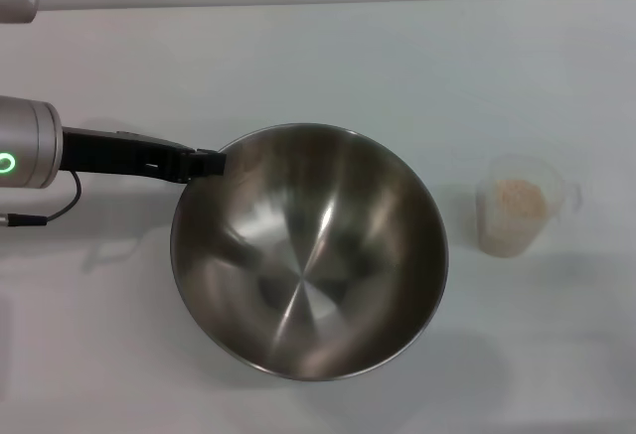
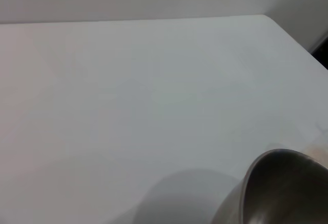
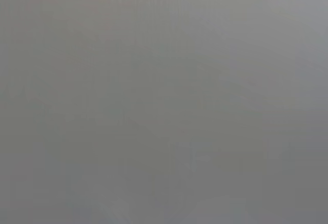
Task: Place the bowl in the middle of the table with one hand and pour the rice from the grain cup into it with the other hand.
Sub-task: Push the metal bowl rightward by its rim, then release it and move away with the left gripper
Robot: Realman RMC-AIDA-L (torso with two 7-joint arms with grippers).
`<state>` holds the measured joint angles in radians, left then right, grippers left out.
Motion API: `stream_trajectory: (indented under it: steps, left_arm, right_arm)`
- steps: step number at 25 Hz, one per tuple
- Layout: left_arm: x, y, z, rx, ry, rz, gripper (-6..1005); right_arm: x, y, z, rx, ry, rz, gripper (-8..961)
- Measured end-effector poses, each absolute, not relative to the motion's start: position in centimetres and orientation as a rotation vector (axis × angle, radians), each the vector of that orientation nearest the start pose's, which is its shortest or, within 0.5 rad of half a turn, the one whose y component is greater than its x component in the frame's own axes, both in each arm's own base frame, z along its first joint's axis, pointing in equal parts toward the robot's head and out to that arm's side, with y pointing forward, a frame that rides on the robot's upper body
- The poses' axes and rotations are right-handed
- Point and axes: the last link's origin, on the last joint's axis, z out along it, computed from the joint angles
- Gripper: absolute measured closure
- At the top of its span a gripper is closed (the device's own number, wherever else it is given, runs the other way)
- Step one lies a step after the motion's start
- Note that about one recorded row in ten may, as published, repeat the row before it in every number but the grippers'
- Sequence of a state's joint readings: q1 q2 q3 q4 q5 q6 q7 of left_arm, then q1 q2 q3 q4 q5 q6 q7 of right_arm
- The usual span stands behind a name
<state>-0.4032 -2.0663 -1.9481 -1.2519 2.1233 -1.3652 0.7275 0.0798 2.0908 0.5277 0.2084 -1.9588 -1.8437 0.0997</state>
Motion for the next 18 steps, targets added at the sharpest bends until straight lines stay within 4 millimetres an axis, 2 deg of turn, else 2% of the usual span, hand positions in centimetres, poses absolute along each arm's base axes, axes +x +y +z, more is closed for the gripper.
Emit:
stream_trajectory:
  steps: [13, 18]
  left_arm:
    - [-21.86, 35.02, 1.24, -2.555, -1.211, -0.254, 912]
    - [-21.12, 35.25, 1.61, -2.571, -1.153, -0.282, 752]
  right_arm:
    - [33.84, 18.43, 2.65, -1.251, 0.288, 0.911, 114]
    - [33.84, 18.43, 2.65, -1.251, 0.288, 0.911, 114]
